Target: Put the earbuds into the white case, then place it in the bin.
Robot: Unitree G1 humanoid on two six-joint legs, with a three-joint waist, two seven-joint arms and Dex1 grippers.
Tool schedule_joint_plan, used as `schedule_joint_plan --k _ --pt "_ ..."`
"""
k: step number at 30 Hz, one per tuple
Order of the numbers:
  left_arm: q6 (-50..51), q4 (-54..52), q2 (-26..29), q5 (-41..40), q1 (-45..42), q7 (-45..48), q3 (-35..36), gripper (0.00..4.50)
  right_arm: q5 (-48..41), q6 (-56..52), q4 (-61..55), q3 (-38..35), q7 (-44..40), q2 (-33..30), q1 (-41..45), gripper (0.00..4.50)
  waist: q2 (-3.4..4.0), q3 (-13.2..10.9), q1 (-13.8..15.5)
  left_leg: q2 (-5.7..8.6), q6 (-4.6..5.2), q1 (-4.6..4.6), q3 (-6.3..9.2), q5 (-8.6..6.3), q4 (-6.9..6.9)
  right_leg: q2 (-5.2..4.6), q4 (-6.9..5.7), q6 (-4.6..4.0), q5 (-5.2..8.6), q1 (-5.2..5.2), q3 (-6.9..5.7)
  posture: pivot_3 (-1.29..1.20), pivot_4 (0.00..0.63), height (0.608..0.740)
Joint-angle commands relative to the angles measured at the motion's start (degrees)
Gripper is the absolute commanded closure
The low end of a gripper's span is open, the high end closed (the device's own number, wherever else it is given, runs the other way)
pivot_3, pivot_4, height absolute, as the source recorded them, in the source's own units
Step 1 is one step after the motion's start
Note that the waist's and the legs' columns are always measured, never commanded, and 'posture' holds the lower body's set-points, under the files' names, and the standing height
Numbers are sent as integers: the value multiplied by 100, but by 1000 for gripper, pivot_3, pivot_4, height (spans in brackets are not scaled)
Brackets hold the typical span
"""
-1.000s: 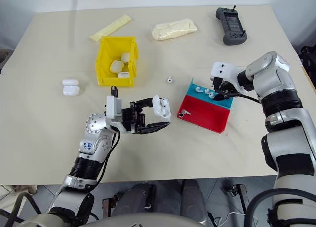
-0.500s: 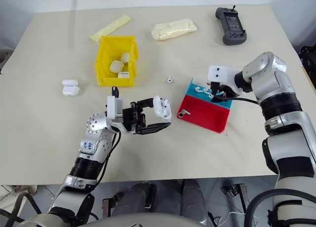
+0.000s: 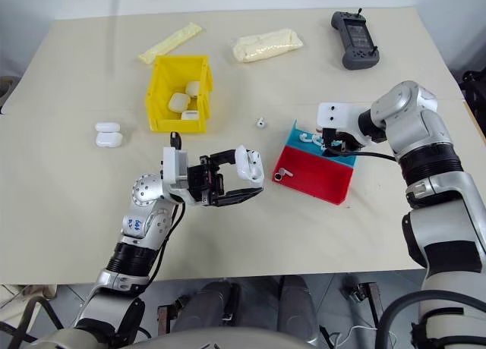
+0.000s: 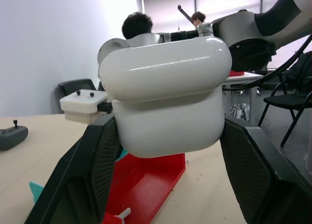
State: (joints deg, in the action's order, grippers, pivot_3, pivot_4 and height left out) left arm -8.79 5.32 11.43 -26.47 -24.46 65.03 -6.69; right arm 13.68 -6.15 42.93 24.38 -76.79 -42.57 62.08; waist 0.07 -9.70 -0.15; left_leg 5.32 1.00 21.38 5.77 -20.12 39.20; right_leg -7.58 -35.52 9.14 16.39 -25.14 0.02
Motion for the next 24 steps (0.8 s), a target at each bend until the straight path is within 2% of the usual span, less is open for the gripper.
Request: schedule_joint_plan --k 1,10,17,19,24 --pt "-42 -198 6 -12 29 -53 18 1513 71 78 15 -120 22 -48 16 4014 0 0 -1 0 0 0 0 0 0 0 0 0 0 0 0 0 150 740" --pt "-36 -188 3 -23 30 -54 3 1513 -18 -87 -165 -250 27 -98 -54 4028 0 0 1 0 0 0 0 0 0 0 -1 0 0 0 0 0 150 740" --pt "-21 -158 22 -41 6 -1 0 1513 -717 -1143 -867 -1190 -16 -368 -4 4028 0 0 12 0 0 3 0 0 1 0 -3 0 0 -6 2 0 150 740" --pt "-17 -140 31 -44 1 26 -6 1513 -965 -1525 -1267 -1470 -34 -492 -186 4028 0 0 15 1 0 8 0 0 1 -1 -2 0 0 -8 2 0 150 740" --pt "12 -69 69 -43 -43 113 -23 1513 -1963 -2369 -3000 -2442 -46 -803 -1543 4028 -1 0 67 2 0 8 3 0 1 -3 -1 -1 0 -5 -1 0 150 740"
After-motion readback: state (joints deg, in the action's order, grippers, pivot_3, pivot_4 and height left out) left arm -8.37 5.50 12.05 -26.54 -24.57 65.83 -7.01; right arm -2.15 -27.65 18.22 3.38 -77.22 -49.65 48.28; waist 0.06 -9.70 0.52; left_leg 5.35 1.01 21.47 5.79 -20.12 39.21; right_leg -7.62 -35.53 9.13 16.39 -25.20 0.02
